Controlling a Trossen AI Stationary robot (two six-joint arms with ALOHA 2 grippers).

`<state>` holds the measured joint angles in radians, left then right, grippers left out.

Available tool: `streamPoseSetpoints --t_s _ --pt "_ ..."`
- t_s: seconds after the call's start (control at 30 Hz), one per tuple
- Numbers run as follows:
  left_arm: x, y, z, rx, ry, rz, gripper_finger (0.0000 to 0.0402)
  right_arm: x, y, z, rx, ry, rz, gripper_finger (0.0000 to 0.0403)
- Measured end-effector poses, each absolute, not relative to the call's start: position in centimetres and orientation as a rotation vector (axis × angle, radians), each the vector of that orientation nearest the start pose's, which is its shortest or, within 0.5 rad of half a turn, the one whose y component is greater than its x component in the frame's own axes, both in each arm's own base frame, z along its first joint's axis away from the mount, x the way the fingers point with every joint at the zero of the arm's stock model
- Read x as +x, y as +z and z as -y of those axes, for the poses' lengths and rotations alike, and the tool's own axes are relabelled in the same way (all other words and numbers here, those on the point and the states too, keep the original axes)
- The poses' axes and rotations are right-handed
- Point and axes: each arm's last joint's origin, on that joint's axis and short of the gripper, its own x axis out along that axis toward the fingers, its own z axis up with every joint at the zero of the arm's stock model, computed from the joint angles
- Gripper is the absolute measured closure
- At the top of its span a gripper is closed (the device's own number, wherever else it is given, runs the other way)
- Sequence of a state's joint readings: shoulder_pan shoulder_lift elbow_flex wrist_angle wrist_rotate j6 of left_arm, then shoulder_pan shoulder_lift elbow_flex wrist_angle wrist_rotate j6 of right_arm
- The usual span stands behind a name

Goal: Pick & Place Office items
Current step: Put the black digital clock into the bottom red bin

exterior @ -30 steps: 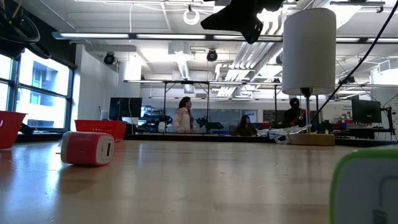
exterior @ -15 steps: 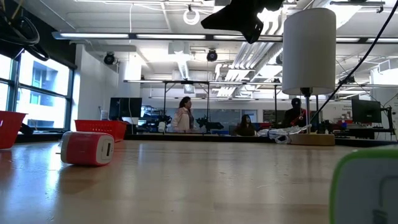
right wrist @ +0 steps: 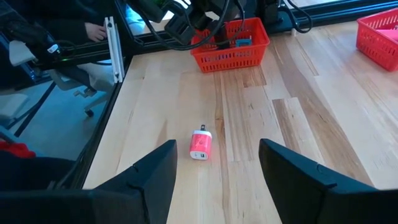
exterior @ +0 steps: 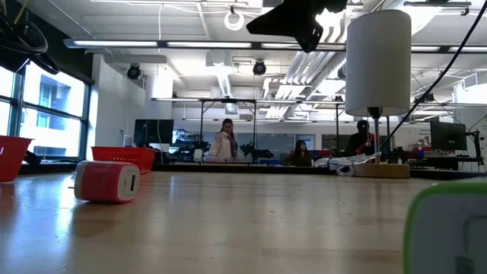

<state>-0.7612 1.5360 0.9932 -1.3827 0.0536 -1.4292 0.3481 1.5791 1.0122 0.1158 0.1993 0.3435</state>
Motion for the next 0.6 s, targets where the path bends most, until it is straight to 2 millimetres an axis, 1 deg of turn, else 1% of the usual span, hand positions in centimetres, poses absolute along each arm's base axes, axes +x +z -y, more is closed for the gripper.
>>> streamPoseSetpoints --t_s 0.13,0.27,0.4,0.47,0.6 --pt "15.7 20.2 15.1 -0.311 0.778 -1.719 0.0223 32.9 24.5 -11.3 0.215 0.070 -0.454 0.0188" --pt "15.9 20.3 14.8 -0.356 0.756 -1.796 0.0220 32.9 24.5 -11.3 0.210 0.070 -0.454 0.0188" --pt "16.2 20.4 14.5 -0.361 0.741 -1.818 0.0220 32.9 24.5 -11.3 0.209 0.070 -0.453 0.0188" --pt "16.4 20.8 14.4 -0.362 0.746 -1.822 0.0219 32.9 24.5 -11.3 0.209 0.070 -0.454 0.0188" --pt "16.5 22.2 14.4 -0.350 0.776 -1.835 0.0219 32.9 24.5 -11.3 0.208 0.070 -0.454 0.0188"
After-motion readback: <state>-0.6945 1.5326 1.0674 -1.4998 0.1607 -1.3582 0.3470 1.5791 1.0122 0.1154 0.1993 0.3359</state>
